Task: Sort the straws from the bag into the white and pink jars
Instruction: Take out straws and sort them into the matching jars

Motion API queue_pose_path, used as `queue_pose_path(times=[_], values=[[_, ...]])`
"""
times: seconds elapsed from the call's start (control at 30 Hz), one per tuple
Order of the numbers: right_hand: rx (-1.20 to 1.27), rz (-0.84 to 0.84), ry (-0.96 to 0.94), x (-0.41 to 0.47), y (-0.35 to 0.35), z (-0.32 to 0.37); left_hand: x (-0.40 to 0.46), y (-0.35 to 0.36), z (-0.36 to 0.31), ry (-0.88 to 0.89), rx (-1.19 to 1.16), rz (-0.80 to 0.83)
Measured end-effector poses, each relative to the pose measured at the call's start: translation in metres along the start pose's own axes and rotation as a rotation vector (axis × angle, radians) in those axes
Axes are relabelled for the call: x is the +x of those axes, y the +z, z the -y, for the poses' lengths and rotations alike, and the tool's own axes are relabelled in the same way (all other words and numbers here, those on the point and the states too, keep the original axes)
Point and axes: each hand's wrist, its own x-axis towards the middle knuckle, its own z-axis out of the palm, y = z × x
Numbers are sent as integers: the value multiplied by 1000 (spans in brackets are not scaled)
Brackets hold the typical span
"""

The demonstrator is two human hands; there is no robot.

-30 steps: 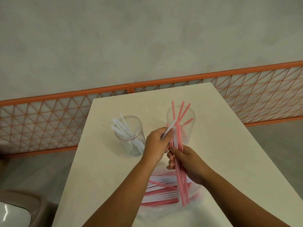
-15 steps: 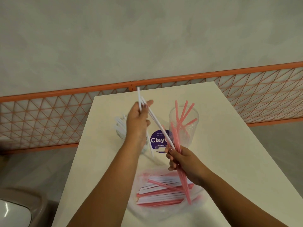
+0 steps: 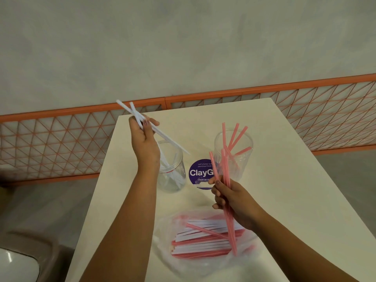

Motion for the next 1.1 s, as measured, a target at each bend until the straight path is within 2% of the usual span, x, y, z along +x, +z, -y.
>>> queue_pose_path(times=[0.1,0.27,0.4,0.5,0.6,0.77,0.83,1.0,1.1], values=[[-10,-12,-4,1,-1,0,-5,-2,12,-20,51,-70],[-7,-28,7,0,-5,-2,2,-9,-3,24,-178,-272],[-16,-27,8,1,-5,-3,9,-14,-4,113,-170,-280],[-21,-23,1,1,-4,-3,1,-12,2,131,-76,-253],[-27,-19,-16,-1,-3,-2,-7,-10,0,138,-55,-319],[-39,-33,-16,-4,-6,-2,-4,-10,-25,275,-62,-410],[-41,-32,-15,-4,-6,-2,-3,-11,-25,295,-32,-388],[-40,-12,-27,-5,-2,0,-19,-9,3,164,104,-172],[-30,-16,-34,-6,-2,2,-28,-6,14,69,166,-105]])
